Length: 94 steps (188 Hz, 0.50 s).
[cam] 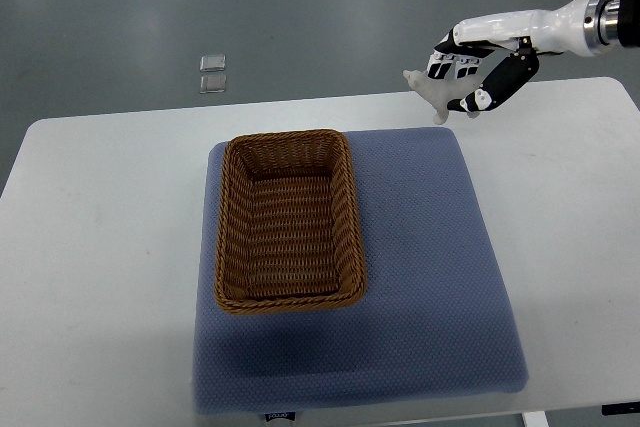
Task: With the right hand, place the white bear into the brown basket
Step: 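Lift the held polar bear up off the mat with the right hand, then carry the polar bear over the wicker basket and lower it inside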
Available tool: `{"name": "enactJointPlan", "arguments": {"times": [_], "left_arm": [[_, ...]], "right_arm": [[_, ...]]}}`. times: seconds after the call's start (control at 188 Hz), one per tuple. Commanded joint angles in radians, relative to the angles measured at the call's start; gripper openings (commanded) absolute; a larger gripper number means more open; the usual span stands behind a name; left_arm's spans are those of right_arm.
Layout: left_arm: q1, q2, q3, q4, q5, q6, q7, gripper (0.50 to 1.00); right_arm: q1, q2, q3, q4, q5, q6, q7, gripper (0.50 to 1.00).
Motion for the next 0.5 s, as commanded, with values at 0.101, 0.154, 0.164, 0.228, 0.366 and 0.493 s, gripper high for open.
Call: {"name": "enactJointPlan", "arguments": {"times": [0.101, 0.154, 0.164, 0.228, 0.366, 0.493], "left_arm": [[0.0, 0.0, 0.003, -0.005, 0.001, 0.0, 0.0, 1.0], [0.0, 0.0, 0.003, -0.006, 0.001, -0.001, 0.0, 1.0], [0.0, 0.0, 0.003, -0.006, 0.001, -0.001, 0.0, 1.0], [0.0, 0.0, 0.003, -0.008, 0.001, -0.001, 0.0, 1.0], [0.0, 0.0, 0.003, -0.006, 0.001, -0.001, 0.0, 1.0], [0.0, 0.0, 0.003, -0.006, 0.001, -0.001, 0.0, 1.0]], "right_arm": [[0.012, 0.207, -0.015, -0.109, 0.062, -0.086, 0.0, 0.5], [0.01, 0.267, -0.032, -0.148, 0.062, -0.103, 0.0, 0.5], [0.01, 0.284, -0.04, -0.157, 0.062, -0.105, 0.0, 0.5], [0.01, 0.368, -0.079, -0.21, 0.063, -0.125, 0.0, 0.5], [-0.005, 0.55, -0.112, -0.342, 0.062, -0.18, 0.0, 0.5], [-0.054, 0.67, -0.116, -0.438, 0.054, -0.186, 0.0, 0.5]]}}
